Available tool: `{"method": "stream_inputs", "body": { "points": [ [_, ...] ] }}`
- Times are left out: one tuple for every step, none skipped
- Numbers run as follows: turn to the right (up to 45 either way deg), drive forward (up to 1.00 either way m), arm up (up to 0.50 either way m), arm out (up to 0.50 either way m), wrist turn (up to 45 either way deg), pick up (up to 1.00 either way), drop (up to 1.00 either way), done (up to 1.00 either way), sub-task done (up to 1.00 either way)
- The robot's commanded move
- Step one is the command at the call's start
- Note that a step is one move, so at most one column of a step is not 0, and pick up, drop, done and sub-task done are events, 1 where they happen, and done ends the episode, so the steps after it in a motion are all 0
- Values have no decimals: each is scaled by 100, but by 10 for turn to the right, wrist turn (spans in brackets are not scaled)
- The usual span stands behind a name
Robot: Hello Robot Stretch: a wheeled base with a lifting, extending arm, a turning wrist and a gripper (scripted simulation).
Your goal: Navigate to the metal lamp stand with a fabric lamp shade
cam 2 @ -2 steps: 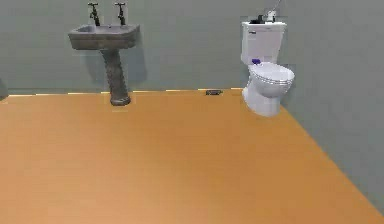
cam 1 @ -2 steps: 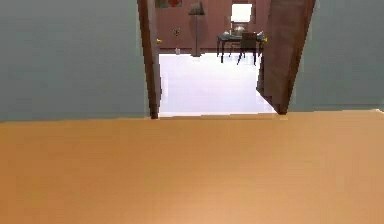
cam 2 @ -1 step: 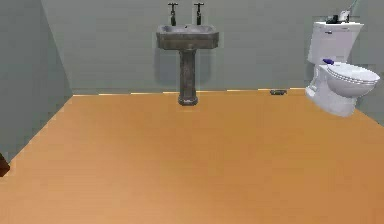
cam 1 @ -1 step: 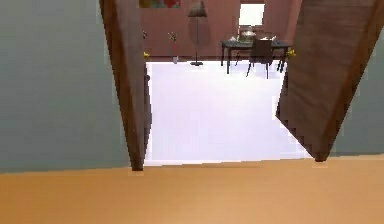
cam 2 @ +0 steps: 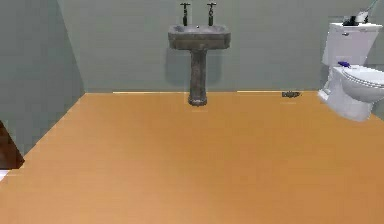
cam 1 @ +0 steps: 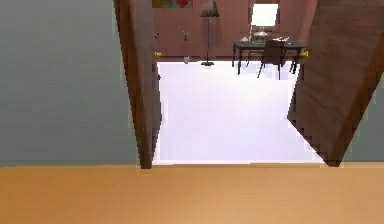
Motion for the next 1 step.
{"method": "stream_inputs", "body": {
  "points": [
    [0, 100, 0, 0, 0, 0, 0, 0, 0]
  ]
}}
